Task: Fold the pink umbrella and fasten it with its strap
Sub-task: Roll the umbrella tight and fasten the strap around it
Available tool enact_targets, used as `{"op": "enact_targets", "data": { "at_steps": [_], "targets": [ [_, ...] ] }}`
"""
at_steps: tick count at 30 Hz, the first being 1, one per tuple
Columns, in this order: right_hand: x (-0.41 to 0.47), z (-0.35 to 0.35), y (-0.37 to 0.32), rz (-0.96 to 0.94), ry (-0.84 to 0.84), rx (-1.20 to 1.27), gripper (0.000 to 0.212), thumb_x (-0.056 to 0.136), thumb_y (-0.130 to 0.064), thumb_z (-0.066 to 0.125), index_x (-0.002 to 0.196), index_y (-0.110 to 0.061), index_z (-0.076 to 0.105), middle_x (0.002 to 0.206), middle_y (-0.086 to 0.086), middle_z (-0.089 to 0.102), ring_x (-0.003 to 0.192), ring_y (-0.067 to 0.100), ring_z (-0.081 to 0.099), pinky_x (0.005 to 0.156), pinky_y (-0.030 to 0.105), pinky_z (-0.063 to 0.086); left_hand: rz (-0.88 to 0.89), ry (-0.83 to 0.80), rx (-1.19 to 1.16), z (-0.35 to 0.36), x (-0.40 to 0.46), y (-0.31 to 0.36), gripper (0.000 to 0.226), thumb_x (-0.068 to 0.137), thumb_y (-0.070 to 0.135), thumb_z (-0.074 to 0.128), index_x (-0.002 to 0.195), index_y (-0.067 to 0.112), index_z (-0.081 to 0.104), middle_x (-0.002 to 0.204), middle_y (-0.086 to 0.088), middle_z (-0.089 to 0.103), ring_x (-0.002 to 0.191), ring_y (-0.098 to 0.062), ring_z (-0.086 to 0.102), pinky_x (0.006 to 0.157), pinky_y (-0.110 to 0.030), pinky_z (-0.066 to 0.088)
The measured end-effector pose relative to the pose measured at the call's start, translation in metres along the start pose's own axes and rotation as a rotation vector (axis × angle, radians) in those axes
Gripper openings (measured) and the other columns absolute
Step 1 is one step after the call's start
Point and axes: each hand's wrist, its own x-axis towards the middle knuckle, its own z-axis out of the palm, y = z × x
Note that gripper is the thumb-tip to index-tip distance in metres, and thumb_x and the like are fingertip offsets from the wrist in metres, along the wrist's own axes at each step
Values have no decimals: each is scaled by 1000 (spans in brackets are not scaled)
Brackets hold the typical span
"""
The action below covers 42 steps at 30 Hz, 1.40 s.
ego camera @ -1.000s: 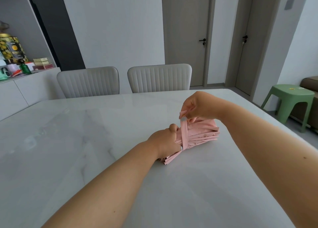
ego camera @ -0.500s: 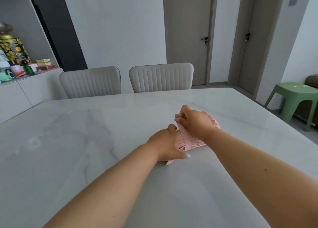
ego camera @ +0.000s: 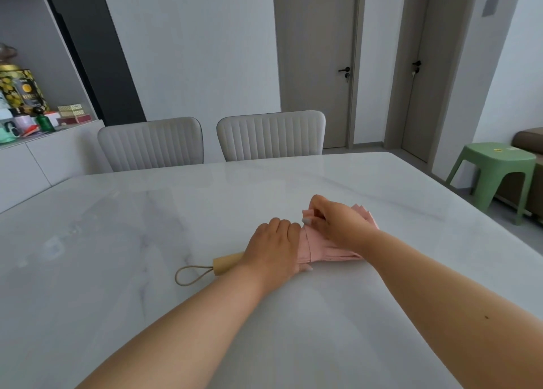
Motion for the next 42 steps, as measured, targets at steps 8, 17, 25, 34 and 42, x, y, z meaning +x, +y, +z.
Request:
{"op": "enact_targets", "data": {
  "at_steps": [8,17,25,34,42],
  "targets": [
    [-14,22,7,-35,195,59,25,95,-33,54,98,-8,55,81,-11,62,76,20,59,57,27,34,-195,-365,-442,-12,12,-21,71,71,81,53,102,18,57,99,-4,45,107,-27,44,81,-35,40],
    [-59,13,5,-295,368,167,10,79,-19,66,78,-10,69,76,-2,65,83,-6,50,74,2,31,-123,-267,-459,-3,0,-13,70,83,69,52,127,15,46,116,-9,58,106,-29,54,84,-39,46],
    [-71,11,10,-319,356,217,17,78,-25,64,79,-9,70,78,-11,60,76,-1,49,76,2,35,-94,-198,-355,-3,1,-8,64,91,61,45,126,8,45,122,-12,54,111,-29,48,92,-35,42],
    [-32,-4,0,-120,111,256,11,88,-15,65,95,-20,72,92,-13,67,83,2,59,71,3,40,72,52,-123,3,-21,7,72,77,49,5,108,2,51,103,-15,52,93,-30,46,73,-37,41],
    [-9,4,-4,54,-41,196,18,86,-32,68,91,-15,71,92,0,71,83,20,62,71,33,49,93,264,-122,17,-26,9,39,79,39,37,87,6,56,79,-9,56,69,-26,52,53,-28,44]
  ]
}}
